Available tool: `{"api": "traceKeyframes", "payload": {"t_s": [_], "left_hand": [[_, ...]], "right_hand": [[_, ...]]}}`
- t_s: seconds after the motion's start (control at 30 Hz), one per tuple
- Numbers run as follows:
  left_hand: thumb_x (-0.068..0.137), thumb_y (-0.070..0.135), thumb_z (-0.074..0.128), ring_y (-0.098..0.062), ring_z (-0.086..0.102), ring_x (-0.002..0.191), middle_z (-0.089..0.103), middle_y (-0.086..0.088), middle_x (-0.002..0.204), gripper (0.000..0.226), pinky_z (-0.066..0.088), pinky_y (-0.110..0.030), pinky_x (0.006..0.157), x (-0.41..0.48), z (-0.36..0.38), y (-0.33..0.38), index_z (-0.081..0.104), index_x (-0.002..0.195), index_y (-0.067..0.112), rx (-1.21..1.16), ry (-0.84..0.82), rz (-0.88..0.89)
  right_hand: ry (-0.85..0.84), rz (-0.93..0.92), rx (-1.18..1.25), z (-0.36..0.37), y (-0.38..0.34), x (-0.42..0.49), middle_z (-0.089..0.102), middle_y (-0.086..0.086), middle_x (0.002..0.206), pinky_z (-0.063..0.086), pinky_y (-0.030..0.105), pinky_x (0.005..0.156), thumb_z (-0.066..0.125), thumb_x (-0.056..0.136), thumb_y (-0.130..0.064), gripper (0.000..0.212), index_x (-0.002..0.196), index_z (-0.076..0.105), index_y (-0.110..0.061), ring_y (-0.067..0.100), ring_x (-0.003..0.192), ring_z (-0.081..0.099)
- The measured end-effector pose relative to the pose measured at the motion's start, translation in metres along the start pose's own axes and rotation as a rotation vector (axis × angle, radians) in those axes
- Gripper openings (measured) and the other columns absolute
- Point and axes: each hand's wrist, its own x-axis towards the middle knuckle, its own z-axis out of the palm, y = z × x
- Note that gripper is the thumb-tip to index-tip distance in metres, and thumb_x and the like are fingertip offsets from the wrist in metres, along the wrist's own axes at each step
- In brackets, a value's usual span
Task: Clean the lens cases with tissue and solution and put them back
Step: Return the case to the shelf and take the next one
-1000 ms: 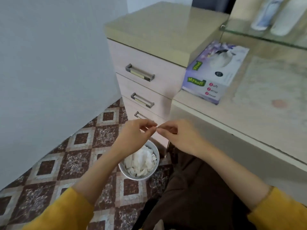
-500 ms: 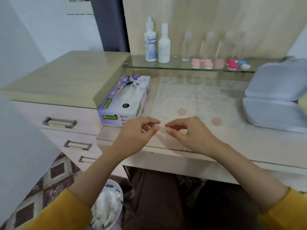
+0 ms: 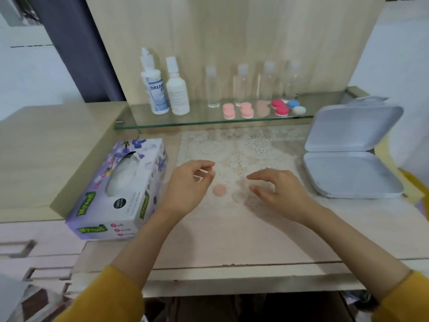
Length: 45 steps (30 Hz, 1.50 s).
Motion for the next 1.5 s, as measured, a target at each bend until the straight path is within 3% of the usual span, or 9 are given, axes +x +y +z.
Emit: {"api": "traceKeyframes", "payload": {"t_s": [0.13,0.23,0.37,0.53,0.67,0.9,1.07,1.27,1.5], "left_hand": [[0.087,0.015,0.059,0.005,0.055,0.077,0.062,0.010,0.094,0.022,0.041,-0.002,0.070,0.032,-0.010,0.011,0.065,0.109,0.016,-0.040,0.151,0.002],[0.085,0.018,0.063,-0.007,0.059,0.089,0.064,0.002,0.105,0.029,0.044,-0.014,0.080,0.056,-0.017,0.014,0.062,0.114,0.014,-0.056,0.270,0.005],[0.081,0.023,0.068,-0.011,0.055,0.100,0.060,-0.001,0.116,0.043,0.043,-0.020,0.089,0.084,-0.017,0.009,0.057,0.120,0.012,-0.044,0.452,-0.036],[0.075,0.028,0.071,-0.016,0.052,0.110,0.059,-0.005,0.119,0.051,0.039,-0.024,0.092,0.119,-0.018,-0.001,0.056,0.120,0.009,-0.012,0.638,-0.090],[0.074,0.032,0.073,-0.014,0.052,0.104,0.060,-0.003,0.113,0.051,0.036,-0.019,0.082,0.139,-0.018,-0.005,0.058,0.118,0.011,0.026,0.675,-0.081],[0.071,0.038,0.072,-0.019,0.055,0.105,0.062,-0.004,0.110,0.052,0.045,-0.032,0.089,0.158,-0.010,-0.025,0.059,0.113,0.011,0.056,0.710,-0.124],[0.072,0.038,0.073,-0.015,0.057,0.095,0.065,-0.002,0.102,0.042,0.038,-0.021,0.071,0.162,-0.010,-0.022,0.064,0.102,0.011,0.093,0.725,-0.123],[0.069,0.047,0.071,-0.018,0.058,0.094,0.067,-0.001,0.099,0.045,0.043,-0.029,0.067,0.171,-0.011,-0.025,0.065,0.101,0.015,0.156,0.693,-0.176],[0.070,0.036,0.072,-0.014,0.061,0.086,0.068,0.000,0.098,0.038,0.039,-0.023,0.061,0.161,-0.012,-0.014,0.066,0.099,0.013,0.132,0.683,-0.206]], "right_hand": [[0.039,-0.002,0.020,-0.003,0.009,0.015,0.063,-0.001,0.119,0.038,0.025,0.096,0.056,0.089,-0.020,0.027,0.115,0.065,-0.015,0.015,0.115,0.054],[0.031,0.016,0.023,-0.003,0.017,0.027,0.062,-0.002,0.122,0.039,0.030,0.099,0.055,0.089,-0.016,0.030,0.117,0.063,-0.016,0.016,0.117,0.053],[-0.020,0.040,0.014,-0.003,0.029,0.042,0.058,-0.005,0.127,0.041,0.029,0.099,0.059,0.084,-0.008,0.039,0.121,0.060,-0.019,0.014,0.117,0.053],[-0.047,0.026,-0.057,0.006,0.042,0.052,0.054,-0.010,0.130,0.038,0.032,0.101,0.062,0.084,-0.017,0.037,0.120,0.061,-0.023,0.013,0.125,0.044],[-0.043,0.013,-0.078,0.012,0.049,0.054,0.052,-0.015,0.131,0.036,0.032,0.103,0.063,0.084,-0.025,0.037,0.121,0.060,-0.027,0.012,0.129,0.039],[-0.029,0.005,-0.072,0.014,0.052,0.055,0.050,-0.019,0.131,0.032,0.026,0.101,0.062,0.085,-0.027,0.036,0.121,0.059,-0.029,0.009,0.131,0.036],[-0.019,0.002,-0.061,0.016,0.053,0.055,0.050,-0.018,0.131,0.032,0.026,0.100,0.063,0.085,-0.028,0.036,0.120,0.060,-0.029,0.010,0.131,0.036],[-0.014,0.005,-0.040,0.016,0.053,0.054,0.050,-0.019,0.131,0.031,0.026,0.101,0.063,0.085,-0.027,0.036,0.121,0.059,-0.029,0.008,0.131,0.034],[-0.006,0.001,-0.041,0.017,0.054,0.054,0.050,-0.018,0.132,0.031,0.025,0.102,0.062,0.085,-0.027,0.036,0.121,0.059,-0.027,0.009,0.132,0.034]]}}
